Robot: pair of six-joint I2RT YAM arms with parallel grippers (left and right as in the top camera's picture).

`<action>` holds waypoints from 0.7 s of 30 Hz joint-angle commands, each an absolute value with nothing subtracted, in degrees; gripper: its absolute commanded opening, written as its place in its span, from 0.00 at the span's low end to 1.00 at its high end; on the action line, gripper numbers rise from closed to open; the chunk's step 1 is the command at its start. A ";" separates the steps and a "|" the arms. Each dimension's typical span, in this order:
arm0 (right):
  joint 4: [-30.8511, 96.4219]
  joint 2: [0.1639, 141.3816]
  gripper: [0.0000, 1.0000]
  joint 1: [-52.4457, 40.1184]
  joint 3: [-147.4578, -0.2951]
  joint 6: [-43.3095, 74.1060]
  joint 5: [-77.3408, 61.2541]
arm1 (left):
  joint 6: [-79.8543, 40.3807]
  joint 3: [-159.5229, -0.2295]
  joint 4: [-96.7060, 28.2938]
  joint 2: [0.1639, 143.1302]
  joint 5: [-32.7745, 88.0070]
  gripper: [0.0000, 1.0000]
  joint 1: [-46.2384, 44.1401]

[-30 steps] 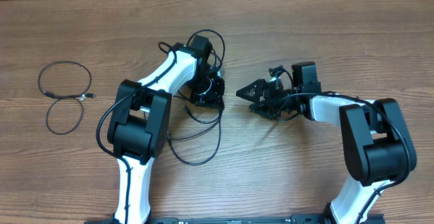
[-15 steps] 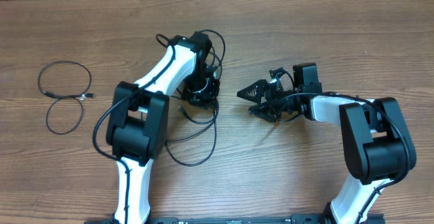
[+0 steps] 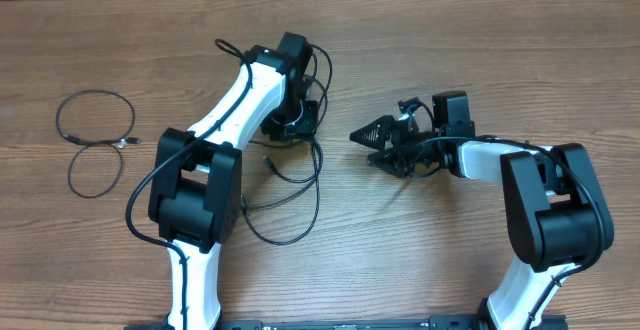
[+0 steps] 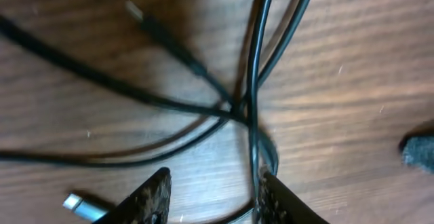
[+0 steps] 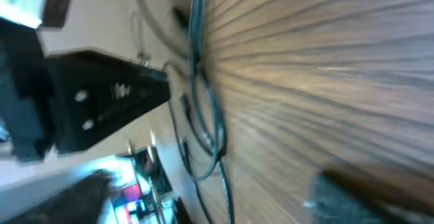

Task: Untangle cables

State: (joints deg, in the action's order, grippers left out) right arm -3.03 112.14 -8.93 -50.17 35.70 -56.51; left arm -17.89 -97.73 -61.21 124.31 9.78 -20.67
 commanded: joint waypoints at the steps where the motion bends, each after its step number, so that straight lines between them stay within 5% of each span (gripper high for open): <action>1: -2.92 113.54 0.67 -8.29 -49.21 35.07 -53.78 | -21.32 -96.62 -59.57 125.34 9.98 0.43 -21.19; 4: -2.96 113.54 0.41 -8.29 -49.21 35.11 -53.58 | -21.47 -96.47 -58.08 125.34 11.57 0.45 -21.32; 6: -2.98 113.54 0.36 -8.29 -49.21 35.14 -53.60 | -21.47 -96.44 -58.22 125.34 11.62 0.44 -21.61; 15: -2.98 113.54 0.34 -8.29 -49.21 35.16 -53.60 | -22.55 -92.25 -54.65 125.34 11.33 0.40 -23.46; 21: -2.96 113.54 0.35 -8.29 -49.21 35.14 -53.60 | -22.55 -90.26 -52.36 125.34 11.40 0.28 -23.59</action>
